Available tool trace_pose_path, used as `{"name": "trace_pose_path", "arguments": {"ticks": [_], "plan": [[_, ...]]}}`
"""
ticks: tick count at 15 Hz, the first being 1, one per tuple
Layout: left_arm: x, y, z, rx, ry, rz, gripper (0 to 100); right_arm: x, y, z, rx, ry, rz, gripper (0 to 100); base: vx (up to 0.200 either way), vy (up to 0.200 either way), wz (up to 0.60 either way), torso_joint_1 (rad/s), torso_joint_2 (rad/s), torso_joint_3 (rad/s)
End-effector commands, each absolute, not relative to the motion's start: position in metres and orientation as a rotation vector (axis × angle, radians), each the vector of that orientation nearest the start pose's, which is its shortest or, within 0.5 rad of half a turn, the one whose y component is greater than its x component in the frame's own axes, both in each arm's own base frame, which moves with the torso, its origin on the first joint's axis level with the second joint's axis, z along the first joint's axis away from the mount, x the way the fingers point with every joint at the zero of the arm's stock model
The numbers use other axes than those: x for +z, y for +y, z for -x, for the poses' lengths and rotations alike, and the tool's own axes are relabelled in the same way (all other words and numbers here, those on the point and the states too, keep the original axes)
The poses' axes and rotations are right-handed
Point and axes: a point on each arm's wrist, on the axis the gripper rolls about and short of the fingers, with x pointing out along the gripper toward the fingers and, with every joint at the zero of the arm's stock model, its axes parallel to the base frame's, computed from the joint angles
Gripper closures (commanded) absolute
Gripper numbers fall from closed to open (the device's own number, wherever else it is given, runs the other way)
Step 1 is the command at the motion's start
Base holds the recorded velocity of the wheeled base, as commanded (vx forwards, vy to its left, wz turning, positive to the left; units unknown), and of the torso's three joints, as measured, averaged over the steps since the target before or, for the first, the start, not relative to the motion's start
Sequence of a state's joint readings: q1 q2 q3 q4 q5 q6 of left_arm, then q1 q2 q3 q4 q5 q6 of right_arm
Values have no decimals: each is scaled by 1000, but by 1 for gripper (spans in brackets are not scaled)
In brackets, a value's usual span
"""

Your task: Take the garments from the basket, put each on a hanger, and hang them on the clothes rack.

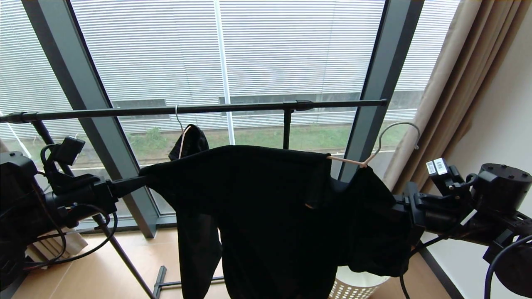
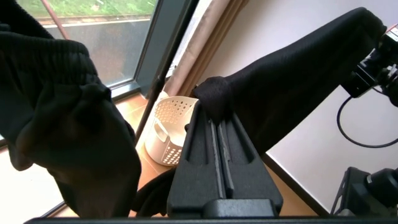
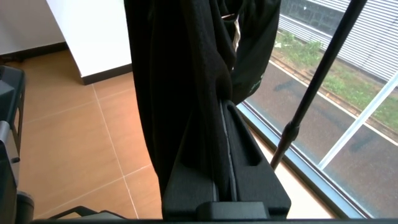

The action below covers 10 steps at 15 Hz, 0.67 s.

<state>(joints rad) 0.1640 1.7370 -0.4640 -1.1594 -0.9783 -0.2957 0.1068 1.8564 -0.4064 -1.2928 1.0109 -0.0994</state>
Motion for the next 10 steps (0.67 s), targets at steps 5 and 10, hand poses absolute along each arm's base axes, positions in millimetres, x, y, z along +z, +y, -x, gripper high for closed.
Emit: {"name": "trace_pose_path", "arguments": {"ticks": [5,10], "plan": [[143,31,-265,-773,205,338,100,110,44,-269,1108,88,18,100,0,0,0,0,0,0],[142,31,-265,-774,208,339,100,111,38,-270,1120,83,15,100,0,0,0,0,0,0]]}}
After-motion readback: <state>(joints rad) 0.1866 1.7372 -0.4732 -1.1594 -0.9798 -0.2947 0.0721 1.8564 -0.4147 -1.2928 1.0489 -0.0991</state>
